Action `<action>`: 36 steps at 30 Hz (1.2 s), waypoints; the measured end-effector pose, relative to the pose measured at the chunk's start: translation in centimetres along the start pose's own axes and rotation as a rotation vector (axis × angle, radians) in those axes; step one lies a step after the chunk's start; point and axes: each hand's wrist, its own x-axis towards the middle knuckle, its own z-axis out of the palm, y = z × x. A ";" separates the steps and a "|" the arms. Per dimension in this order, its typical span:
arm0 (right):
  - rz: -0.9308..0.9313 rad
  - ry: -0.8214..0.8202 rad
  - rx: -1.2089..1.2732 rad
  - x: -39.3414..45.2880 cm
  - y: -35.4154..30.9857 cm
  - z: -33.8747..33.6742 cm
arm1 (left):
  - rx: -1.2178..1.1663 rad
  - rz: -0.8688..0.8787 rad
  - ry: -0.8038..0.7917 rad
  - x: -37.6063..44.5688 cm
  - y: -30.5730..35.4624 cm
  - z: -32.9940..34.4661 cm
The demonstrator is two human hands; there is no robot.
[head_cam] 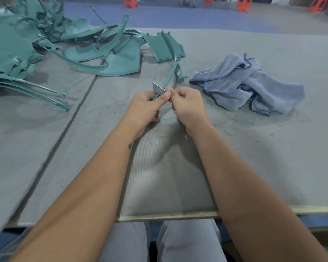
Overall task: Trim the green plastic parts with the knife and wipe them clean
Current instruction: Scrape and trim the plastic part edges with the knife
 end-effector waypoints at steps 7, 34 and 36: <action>0.034 0.049 0.010 0.1 0.0 0.1 | 0.025 0.002 0.035 0.2 0.0 0.1; 0.297 0.147 0.452 1.3 0.0 -1.3 | 0.341 0.113 0.069 -1.1 1.4 -3.0; 0.316 0.094 0.487 1.2 -0.3 -1.6 | 0.383 0.142 0.066 -0.9 1.4 -3.1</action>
